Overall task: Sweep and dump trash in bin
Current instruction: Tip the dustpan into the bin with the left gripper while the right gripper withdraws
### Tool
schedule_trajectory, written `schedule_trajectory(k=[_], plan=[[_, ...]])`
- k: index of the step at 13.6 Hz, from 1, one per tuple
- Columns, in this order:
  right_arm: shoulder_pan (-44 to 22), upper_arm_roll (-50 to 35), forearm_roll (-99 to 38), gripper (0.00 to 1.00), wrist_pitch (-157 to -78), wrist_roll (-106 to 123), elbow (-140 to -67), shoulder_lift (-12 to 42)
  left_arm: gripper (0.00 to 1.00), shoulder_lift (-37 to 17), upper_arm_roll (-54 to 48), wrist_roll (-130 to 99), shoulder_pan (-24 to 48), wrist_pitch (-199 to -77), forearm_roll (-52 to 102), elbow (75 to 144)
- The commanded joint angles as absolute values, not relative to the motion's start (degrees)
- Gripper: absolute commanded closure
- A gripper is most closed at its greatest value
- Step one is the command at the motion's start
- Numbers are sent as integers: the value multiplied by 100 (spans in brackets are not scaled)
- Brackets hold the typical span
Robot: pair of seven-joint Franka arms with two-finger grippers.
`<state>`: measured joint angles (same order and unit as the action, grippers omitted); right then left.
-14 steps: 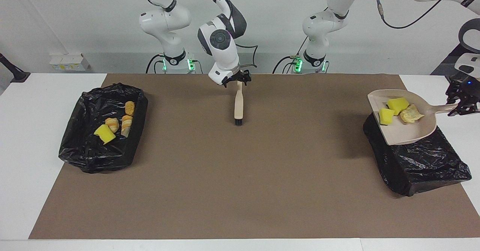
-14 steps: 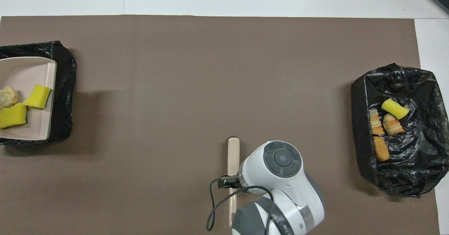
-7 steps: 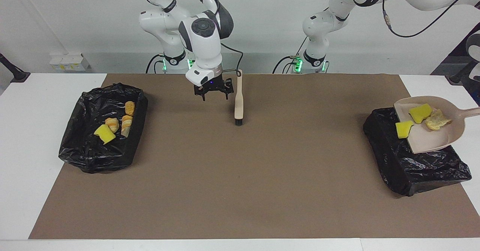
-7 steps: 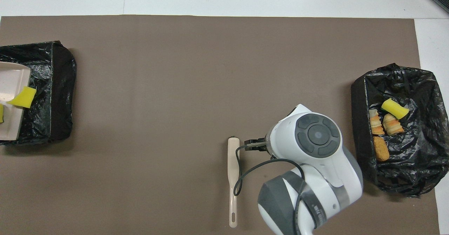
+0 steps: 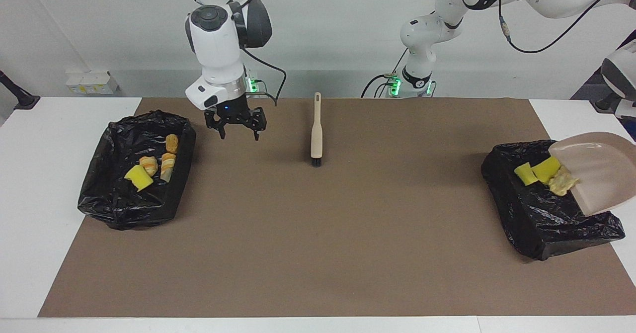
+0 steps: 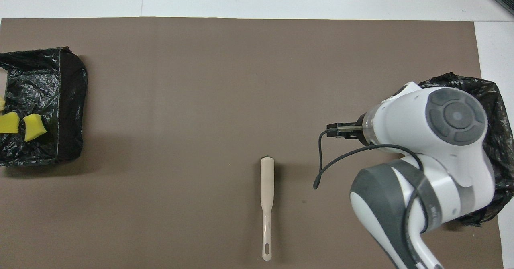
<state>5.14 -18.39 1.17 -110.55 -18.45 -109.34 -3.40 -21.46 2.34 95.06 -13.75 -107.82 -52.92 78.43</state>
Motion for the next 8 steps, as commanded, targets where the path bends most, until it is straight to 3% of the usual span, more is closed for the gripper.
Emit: schedule_trajectory(k=[1, 5, 8], plan=[[790, -1907, 185, 0, -10610, -1670, -10504, -369, 100, -1487, 308, 8871, -1012, -10495, -5765, 8559], [826, -1689, 185, 0, -10022, -1626, -9916, -422, 100, -1003, 273, 8262, -441, -9740, -6390, 8877], [826, -1530, 193, 0, -9537, -1635, -9494, -422, 100, -976, 272, 7956, 157, -8817, -5365, 8763]])
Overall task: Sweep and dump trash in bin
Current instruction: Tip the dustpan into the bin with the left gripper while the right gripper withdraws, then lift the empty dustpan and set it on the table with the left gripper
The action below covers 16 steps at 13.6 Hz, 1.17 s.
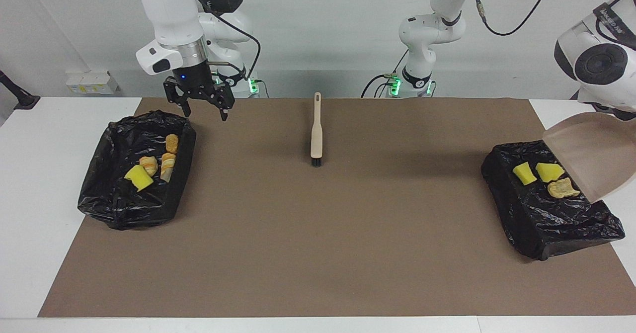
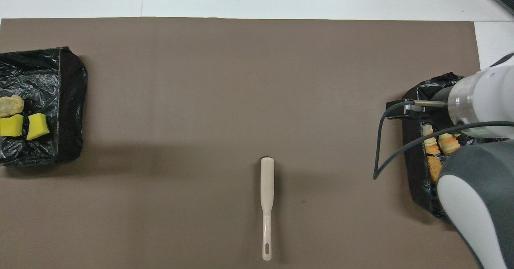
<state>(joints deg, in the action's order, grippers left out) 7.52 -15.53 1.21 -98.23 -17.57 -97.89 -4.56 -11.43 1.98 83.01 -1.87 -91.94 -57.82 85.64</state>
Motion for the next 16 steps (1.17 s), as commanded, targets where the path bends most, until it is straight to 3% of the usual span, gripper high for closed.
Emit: schedule_trajectory(k=[1, 5, 7, 10, 12, 16], plan=[[826, -1442, 202, 0, -9327, -1626, -9275, -422, 100, -923, 255, 7841, 271, -8746, -5161, 8832], [897, -1118, 272, 0, -8422, -1023, -8702, -526, 100, -888, 237, 7735, 351, -8762, -3520, 8859], [608, -574, 272, 0, -8254, -556, -8727, -711, 100, -879, 237, 7097, 404, -8745, -2798, 8859], [168, 253, 220, 0, -8244, -352, -9016, -826, 100, -905, 229, 6610, 510, -8876, -1841, 8903], [141, 360, 202, 0, -8332, -220, -9228, -818, 100, -897, 237, 6129, 553, -9637, -1198, 9340], [88, 439, 246, 0, -8534, -149, -9351, -721, 100, -1212, 237, 4077, 1359, -10211, -914, 9623]])
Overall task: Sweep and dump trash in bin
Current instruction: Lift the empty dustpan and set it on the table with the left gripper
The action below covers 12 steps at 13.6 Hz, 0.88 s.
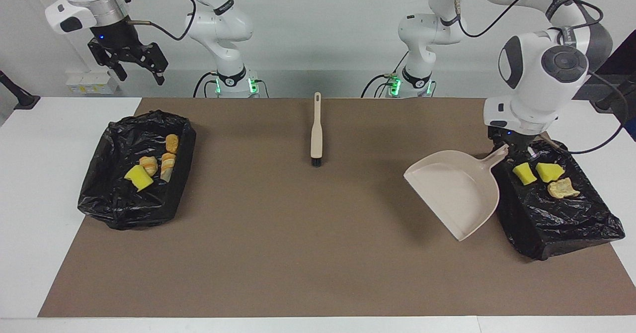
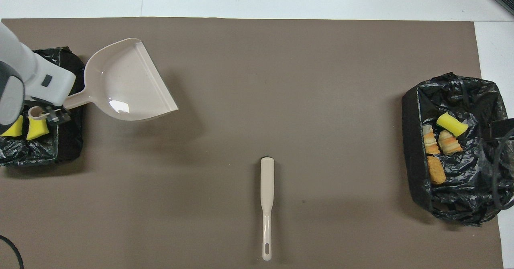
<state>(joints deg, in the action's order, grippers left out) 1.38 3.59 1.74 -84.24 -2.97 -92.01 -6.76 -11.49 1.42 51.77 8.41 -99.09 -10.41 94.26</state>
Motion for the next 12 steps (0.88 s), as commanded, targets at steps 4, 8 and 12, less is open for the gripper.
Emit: schedule_trajectory(k=[4, 8, 12], plan=[[44, 519, 150, 0, -8534, -167, -9448, -703, 100, -1396, 237, 1335, 1994, -10915, -494, 9888], [44, 519, 202, 0, -8569, -158, -9457, -712, 100, -1722, 237, -358, 2680, -11591, 67, 9791], [44, 492, 202, 0, -8587, -115, -9475, -721, 100, -2231, 237, -1255, 3171, -12216, 720, 9424]])
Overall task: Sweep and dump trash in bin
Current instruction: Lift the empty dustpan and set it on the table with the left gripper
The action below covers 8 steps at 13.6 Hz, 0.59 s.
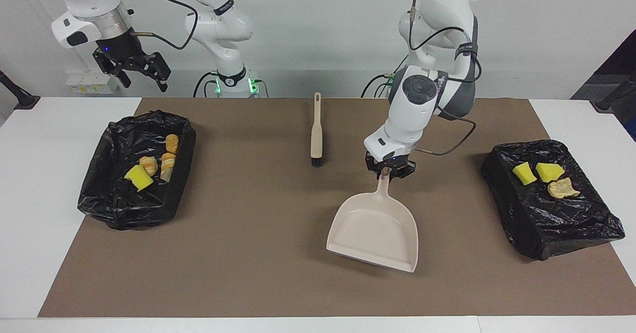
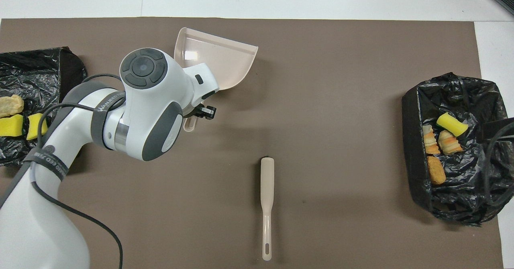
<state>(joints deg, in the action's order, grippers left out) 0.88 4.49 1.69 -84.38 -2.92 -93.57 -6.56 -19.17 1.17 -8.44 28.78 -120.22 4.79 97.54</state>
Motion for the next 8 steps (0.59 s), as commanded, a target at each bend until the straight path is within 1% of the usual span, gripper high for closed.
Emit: schedule_trajectory(k=[1, 2, 4, 6, 7, 8], plan=[[44, 492, 202, 0, -8657, -97, -9475, -712, 100, -2380, 237, -1370, 3199, -12217, 834, 9335], [44, 492, 246, 0, -8744, -71, -9475, -712, 100, -2538, 229, -1589, 3260, -12278, 974, 9308], [44, 492, 298, 0, -8902, 61, -9483, -703, 100, -2934, 246, -2500, 3681, -12602, 923, 9107], [44, 492, 299, 0, -8886, 53, -9501, -703, 100, -2962, 246, -2768, 3700, -12586, 914, 9079], [44, 492, 299, 0, -8903, 53, -9579, -721, 97, -2953, 246, -2829, 3700, -12586, 923, 9079], [44, 492, 308, 0, -8912, 61, -9597, -721, 76, -2892, 255, -3178, 3691, -12603, 905, 9079]])
